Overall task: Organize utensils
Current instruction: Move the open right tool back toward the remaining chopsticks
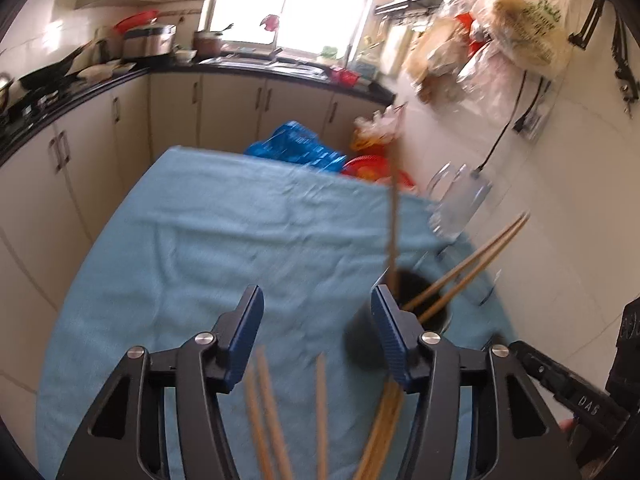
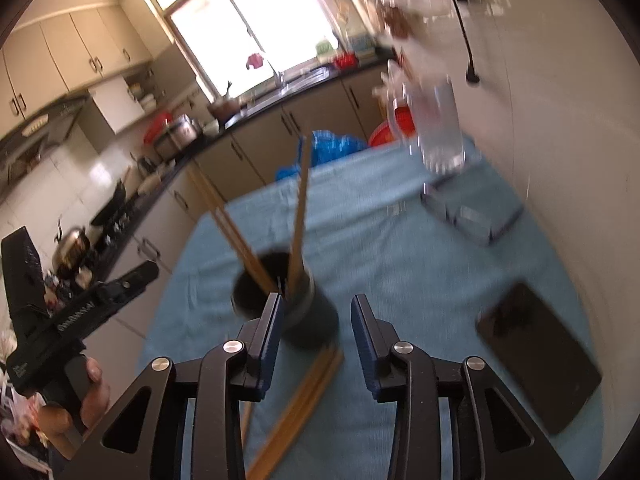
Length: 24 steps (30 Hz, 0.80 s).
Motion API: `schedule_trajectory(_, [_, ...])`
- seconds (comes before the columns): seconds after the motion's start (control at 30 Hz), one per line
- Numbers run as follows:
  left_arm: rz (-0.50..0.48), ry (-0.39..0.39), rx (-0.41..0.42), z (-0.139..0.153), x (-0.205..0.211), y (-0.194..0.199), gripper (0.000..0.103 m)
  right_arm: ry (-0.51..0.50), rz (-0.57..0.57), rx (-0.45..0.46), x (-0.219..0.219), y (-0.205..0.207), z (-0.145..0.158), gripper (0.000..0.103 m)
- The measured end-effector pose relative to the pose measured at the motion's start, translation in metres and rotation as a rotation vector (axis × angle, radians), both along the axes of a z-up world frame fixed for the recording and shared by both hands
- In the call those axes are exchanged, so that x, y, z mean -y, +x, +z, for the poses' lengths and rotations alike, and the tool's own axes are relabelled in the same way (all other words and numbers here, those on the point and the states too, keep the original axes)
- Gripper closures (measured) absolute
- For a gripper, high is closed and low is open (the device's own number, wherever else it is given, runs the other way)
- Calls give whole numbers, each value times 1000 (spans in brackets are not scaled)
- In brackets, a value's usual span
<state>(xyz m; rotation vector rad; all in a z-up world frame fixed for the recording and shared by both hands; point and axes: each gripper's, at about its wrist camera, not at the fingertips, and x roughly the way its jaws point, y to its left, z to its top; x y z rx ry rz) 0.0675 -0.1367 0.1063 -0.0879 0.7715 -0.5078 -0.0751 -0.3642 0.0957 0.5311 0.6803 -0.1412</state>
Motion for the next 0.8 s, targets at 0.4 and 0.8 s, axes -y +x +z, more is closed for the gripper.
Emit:
schedule_trajectory(0.4, [129,99,-25,-109,-74,-60,43,89,27,-137,-32,-16,-90,74])
schedule_trajectory(0.8, [75,3,-109,-119,-82,-54,42,107,42,-239,-50,16,-107,82])
